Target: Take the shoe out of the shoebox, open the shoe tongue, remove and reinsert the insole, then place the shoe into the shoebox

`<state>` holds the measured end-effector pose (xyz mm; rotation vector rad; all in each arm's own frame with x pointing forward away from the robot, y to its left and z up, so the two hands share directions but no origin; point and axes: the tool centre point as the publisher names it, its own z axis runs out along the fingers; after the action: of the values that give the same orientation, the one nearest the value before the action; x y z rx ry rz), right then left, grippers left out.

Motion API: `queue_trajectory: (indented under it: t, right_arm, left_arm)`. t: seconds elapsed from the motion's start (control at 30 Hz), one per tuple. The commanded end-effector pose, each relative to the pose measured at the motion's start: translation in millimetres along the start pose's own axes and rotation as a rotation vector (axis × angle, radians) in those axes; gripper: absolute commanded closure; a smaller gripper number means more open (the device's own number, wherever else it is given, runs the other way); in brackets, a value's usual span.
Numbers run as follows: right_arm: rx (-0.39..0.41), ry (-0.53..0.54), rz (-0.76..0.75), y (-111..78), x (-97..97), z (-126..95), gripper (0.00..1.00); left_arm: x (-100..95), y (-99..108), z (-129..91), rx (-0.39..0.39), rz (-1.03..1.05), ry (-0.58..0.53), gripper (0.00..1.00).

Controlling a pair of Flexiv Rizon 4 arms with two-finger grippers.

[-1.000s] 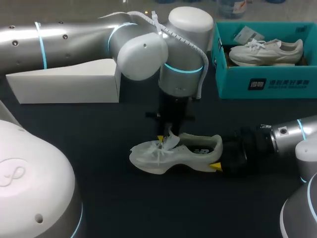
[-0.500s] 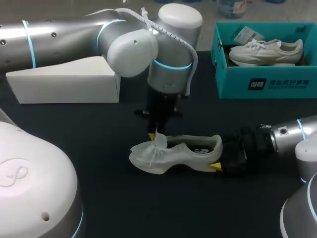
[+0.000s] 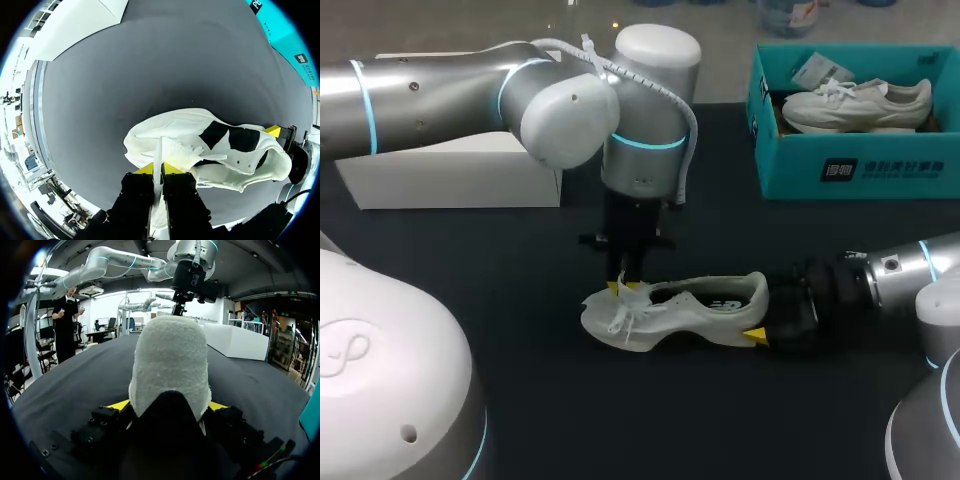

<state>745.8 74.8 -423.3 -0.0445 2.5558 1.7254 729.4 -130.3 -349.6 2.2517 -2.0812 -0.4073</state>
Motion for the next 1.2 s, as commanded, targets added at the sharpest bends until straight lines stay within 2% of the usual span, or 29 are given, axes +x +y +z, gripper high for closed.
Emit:
queue_trajectory:
  t: [0.03,0.07,0.1,0.13,0.23,0.4,0.43,0.5,0.53,0.63,1.2]
  right_arm:
    - [0.004,0.000,0.001,-2.7,0.2,2,1.00]
    - [0.004,0.000,0.001,-2.7,0.2,2,1.00]
    - [0.004,0.000,0.001,-2.7,0.2,2,1.00]
    - [0.004,0.000,0.001,-2.7,0.2,2,1.00]
    - [0.004,0.000,0.001,-2.7,0.2,2,1.00]
    - [0.004,0.000,0.001,-2.7,0.2,2,1.00]
    - [0.004,0.000,0.001,-2.7,0.2,2,1.00]
    - [0.004,0.000,0.001,-2.7,0.2,2,1.00]
    - [0.004,0.000,0.001,-2.7,0.2,2,1.00]
    - [0.004,0.000,0.001,-2.7,0.2,2,1.00]
    - [0.004,0.000,0.001,-2.7,0.2,2,1.00]
  left_arm:
    - [-4.9,-2,-7,0.004,0.025,0.029,0.66]
    - [-4.8,-2,-11,0.008,0.043,0.038,0.42]
    - [-4.6,-2,-16,0.006,0.066,0.049,0.09]
    - [-4.4,-2,-21,0.014,0.080,0.055,0.00]
    - [-3.1,1,-37,0.034,0.195,0.071,0.00]
    - [0.6,14,-67,0.097,0.567,0.092,0.00]
    - [1.5,16,-72,0.145,0.607,0.065,0.00]
    - [0.6,25,-85,0.184,0.842,0.049,0.00]
    - [1.4,27,-88,0.221,0.867,0.012,0.00]
    - [1.8,40,-97,0.264,1.174,-0.106,0.00]
    - [1.8,40,-97,0.264,1.174,-0.106,0.00]
